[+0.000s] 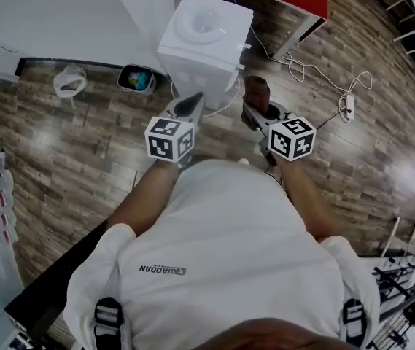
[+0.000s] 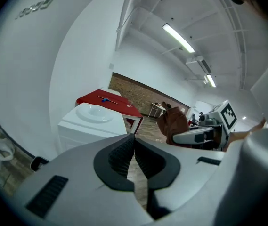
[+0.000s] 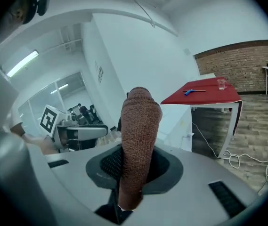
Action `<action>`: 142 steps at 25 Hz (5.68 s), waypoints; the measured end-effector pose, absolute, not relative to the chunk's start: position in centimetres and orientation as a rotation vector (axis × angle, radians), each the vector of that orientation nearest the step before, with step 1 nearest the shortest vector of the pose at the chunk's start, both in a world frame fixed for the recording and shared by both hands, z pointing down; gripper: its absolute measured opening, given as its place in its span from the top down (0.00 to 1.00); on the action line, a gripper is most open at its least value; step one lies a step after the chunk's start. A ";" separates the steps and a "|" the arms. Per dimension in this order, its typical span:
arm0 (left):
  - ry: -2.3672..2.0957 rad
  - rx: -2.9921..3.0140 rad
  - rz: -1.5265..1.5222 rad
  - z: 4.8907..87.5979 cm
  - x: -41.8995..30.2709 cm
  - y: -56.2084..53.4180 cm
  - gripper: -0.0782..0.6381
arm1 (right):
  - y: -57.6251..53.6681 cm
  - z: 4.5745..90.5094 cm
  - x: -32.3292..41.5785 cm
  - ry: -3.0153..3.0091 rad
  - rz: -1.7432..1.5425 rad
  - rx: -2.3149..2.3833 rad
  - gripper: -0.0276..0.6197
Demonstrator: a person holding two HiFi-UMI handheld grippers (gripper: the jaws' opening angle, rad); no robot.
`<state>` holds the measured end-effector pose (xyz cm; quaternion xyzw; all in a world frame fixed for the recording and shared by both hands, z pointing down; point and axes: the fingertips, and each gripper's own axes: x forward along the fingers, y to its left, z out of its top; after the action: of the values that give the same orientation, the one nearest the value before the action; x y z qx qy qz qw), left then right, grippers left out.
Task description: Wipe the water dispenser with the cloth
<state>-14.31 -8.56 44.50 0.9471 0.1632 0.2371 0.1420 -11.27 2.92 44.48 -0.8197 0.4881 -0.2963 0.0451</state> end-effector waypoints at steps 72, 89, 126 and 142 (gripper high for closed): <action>-1.283 2.317 0.401 46.6 1.7 -3.3 0.89 | -6.1 54.0 16.9 2.914 -1.729 -1.260 0.85; -1.378 2.213 0.345 47.4 1.9 -0.2 0.89 | -7.4 55.0 26.3 2.739 -1.732 -1.440 0.85; -1.463 2.151 0.330 47.4 -8.8 13.2 0.89 | 1.1 56.8 -0.9 3.273 -0.725 -1.201 0.85; -1.485 2.147 0.322 47.3 -8.3 12.1 0.89 | 0.5 58.8 2.5 3.287 -0.670 -1.314 0.85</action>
<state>-8.32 12.05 47.26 0.7898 -0.5461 0.1185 0.2528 2.55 0.54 58.81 -0.3549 0.8882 -0.1811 -0.2287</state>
